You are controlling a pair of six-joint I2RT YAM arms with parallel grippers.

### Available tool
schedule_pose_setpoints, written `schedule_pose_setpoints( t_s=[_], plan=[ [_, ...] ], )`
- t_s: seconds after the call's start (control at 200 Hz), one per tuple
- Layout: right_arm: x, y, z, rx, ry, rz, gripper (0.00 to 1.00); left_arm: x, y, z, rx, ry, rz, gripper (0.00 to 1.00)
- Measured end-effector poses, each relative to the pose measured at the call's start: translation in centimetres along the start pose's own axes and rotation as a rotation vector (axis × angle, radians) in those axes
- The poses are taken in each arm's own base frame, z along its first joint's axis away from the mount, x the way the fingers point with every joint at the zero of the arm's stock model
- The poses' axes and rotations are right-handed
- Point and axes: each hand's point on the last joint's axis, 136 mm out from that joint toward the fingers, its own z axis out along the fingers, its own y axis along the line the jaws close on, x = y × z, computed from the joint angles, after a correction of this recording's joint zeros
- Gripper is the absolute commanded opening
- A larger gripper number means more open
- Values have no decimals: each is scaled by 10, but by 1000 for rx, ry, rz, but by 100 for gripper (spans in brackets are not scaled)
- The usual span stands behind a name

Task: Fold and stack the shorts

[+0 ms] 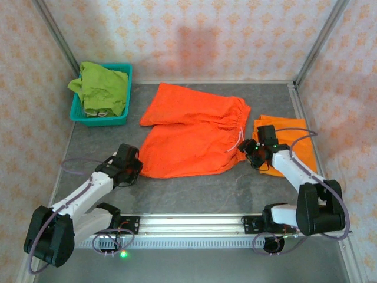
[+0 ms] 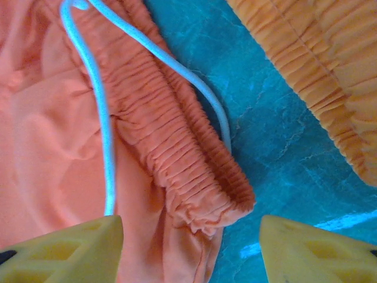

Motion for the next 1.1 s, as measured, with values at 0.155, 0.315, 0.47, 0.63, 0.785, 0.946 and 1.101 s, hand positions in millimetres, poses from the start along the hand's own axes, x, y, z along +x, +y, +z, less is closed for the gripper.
schedule_pose_setpoints(
  t_s=[0.155, 0.315, 0.47, 0.63, 0.785, 0.946, 1.101],
  plan=[
    [2, -5, 12, 25, 20, 9, 55, 1, 4, 4, -25, 6, 2, 11],
    [6, -8, 22, 45, 42, 7, 49, 2, 5, 5, -31, 7, 3, 10],
    [8, -12, 31, 65, 57, 9, 39, 2, 5, 5, -32, 7, 6, 10],
    [8, -14, 35, 81, 57, 4, 16, 1, 5, 5, -32, 5, 22, 0],
    [0, -5, 30, 80, 42, -12, 0, -9, -12, -9, -10, -32, 51, 0],
    [-23, 30, 3, 32, -24, -49, 0, -35, -66, -55, 107, -129, 99, 0],
    [-54, 88, -43, -79, -125, -108, 0, -70, -127, -118, 216, -250, 159, 0]
  ],
)
